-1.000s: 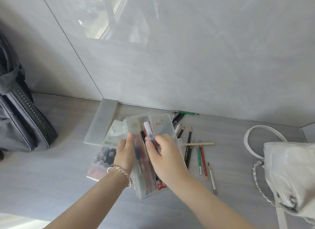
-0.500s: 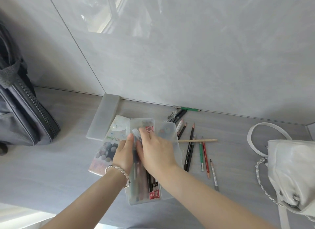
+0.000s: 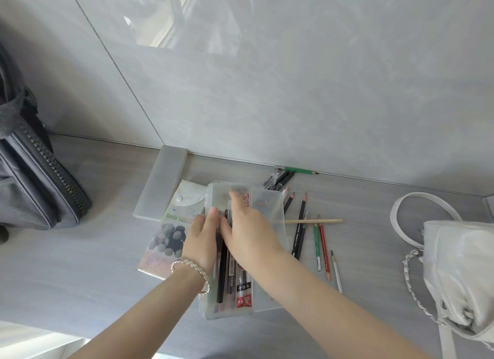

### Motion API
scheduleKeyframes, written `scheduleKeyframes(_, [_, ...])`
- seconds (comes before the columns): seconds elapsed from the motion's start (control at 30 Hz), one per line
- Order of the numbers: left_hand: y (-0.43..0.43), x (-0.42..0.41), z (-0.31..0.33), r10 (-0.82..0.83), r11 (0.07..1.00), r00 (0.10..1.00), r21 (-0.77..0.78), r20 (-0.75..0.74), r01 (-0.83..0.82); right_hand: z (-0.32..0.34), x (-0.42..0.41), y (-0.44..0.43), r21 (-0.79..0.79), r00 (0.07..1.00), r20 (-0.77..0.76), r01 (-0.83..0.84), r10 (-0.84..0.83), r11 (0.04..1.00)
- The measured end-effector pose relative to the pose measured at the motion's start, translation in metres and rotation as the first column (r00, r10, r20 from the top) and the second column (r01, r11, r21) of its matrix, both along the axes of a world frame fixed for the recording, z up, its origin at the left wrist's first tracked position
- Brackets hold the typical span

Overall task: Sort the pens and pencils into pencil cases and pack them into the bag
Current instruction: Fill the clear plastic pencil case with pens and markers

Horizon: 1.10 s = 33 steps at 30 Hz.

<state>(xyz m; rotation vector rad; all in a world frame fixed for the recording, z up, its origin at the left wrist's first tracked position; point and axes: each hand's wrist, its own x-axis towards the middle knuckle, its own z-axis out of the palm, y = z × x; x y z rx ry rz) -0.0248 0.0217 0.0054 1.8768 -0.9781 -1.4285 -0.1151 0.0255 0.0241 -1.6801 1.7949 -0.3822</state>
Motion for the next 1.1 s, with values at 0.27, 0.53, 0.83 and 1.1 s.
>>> scheduleKeyframes(0.27, [-0.006,0.004,-0.002,0.09,0.995,0.994,0.042,-0.061,-0.088,0.013,0.0,0.001,0.004,0.974,-0.138,-0.179,0.177,0.984])
scheduleKeyframes(0.53, [-0.04,0.048,-0.005,0.049,0.995,0.983,0.08,0.178,-0.064,-0.032,-0.068,-0.08,0.036,0.955,-0.137,0.272,-0.265,0.962])
scheduleKeyframes(0.83, [-0.058,0.069,-0.01,0.074,0.993,0.974,0.074,0.213,-0.092,-0.083,-0.077,-0.105,0.19,0.928,-0.316,0.267,-0.199,0.945])
scheduleKeyframes(1.1, [-0.062,0.081,-0.012,0.102,0.991,0.975,0.068,0.199,-0.117,-0.036,-0.085,-0.098,0.434,0.735,0.436,0.335,-0.52,0.836])
